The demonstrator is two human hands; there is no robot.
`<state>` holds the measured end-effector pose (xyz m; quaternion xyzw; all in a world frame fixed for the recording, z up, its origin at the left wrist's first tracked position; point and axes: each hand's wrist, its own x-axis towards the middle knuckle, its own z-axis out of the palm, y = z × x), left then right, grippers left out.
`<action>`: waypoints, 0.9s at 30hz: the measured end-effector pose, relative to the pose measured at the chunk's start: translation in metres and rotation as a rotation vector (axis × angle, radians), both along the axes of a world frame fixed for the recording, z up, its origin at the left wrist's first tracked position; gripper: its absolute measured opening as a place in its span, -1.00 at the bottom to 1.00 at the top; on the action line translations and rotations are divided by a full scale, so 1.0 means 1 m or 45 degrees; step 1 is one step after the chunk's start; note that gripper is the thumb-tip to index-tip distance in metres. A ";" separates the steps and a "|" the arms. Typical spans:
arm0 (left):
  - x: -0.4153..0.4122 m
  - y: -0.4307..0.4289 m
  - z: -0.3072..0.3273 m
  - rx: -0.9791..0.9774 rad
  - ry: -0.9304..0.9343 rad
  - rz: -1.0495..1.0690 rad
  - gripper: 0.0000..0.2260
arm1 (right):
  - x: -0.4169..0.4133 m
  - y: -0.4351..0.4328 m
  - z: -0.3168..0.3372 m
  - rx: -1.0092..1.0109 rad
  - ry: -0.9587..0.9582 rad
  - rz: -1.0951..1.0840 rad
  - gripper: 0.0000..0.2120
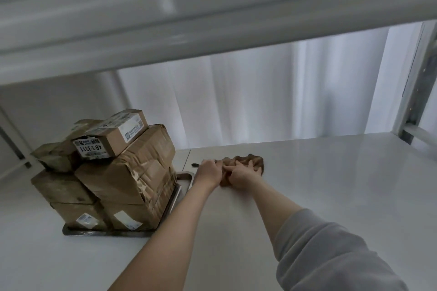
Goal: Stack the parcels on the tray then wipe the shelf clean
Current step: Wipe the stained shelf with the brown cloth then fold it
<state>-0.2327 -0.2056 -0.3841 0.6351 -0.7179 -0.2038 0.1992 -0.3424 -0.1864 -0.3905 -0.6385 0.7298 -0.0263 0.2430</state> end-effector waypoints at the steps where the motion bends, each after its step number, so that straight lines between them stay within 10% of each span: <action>1: 0.001 -0.003 0.001 0.020 0.001 -0.006 -0.58 | 0.010 -0.002 -0.001 -0.012 -0.012 0.086 -0.46; 7: -0.022 -0.006 0.006 0.052 -0.069 -0.108 -0.54 | 0.000 -0.007 -0.007 -0.064 -0.061 0.067 -0.42; 20: -0.107 0.016 0.002 0.100 -0.225 -0.336 -0.54 | -0.198 0.058 -0.013 -0.004 0.102 -1.009 -0.48; 27: -0.143 0.038 0.016 0.029 -0.172 -0.420 -0.51 | -0.156 0.073 -0.008 -0.026 0.028 -0.401 -0.53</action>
